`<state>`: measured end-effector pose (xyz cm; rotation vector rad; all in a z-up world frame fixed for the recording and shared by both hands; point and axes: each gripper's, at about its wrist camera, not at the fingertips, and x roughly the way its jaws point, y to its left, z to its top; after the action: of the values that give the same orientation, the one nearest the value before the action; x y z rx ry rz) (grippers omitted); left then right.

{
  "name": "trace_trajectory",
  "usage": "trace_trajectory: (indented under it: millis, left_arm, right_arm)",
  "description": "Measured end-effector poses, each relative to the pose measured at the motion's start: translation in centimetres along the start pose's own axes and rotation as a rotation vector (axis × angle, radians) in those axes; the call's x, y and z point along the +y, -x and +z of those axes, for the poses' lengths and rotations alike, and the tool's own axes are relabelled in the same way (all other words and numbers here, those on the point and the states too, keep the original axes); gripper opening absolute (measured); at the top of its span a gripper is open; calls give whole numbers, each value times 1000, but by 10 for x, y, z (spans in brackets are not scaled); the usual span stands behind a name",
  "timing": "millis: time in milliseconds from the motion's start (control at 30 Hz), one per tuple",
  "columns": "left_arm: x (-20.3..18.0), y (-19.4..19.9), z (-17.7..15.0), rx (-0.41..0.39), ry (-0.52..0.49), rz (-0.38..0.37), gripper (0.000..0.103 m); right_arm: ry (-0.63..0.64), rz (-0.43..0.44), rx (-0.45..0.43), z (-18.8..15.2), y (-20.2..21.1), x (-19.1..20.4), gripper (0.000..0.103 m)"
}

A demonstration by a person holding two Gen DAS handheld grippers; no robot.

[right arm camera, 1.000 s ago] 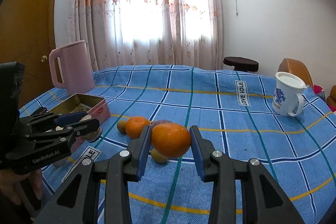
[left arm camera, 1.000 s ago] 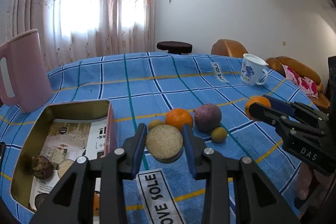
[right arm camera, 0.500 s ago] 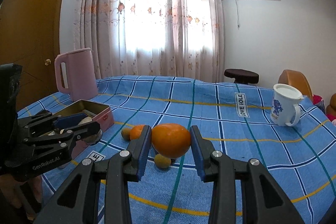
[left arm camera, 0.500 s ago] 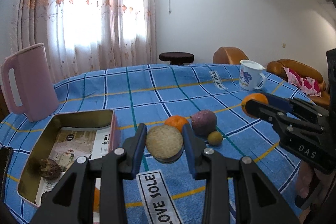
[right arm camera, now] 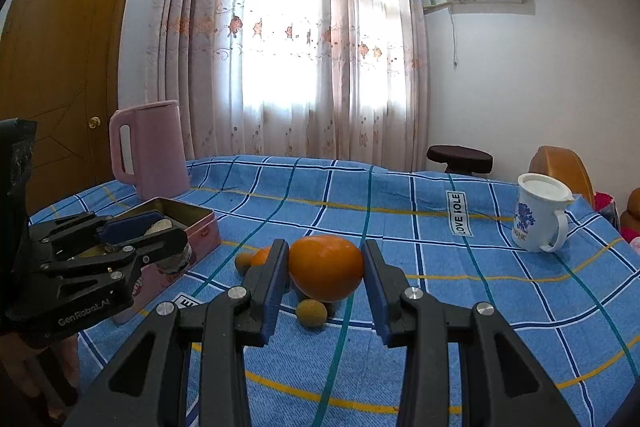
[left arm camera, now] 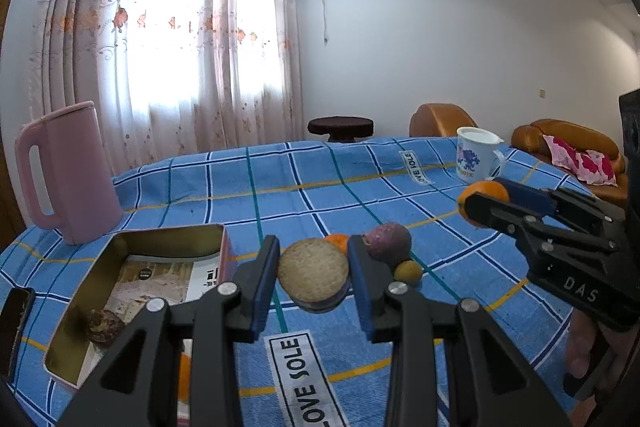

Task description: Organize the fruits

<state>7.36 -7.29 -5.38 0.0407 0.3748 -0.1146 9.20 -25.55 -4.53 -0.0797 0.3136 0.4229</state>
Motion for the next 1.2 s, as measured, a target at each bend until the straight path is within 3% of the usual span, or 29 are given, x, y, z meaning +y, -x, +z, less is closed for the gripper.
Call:
trace_trajectory:
  millis: [1200]
  left_arm:
    - [12,16,3,-39,36,9,36]
  right_arm:
    - [62,20,-21,11,-6,31,39]
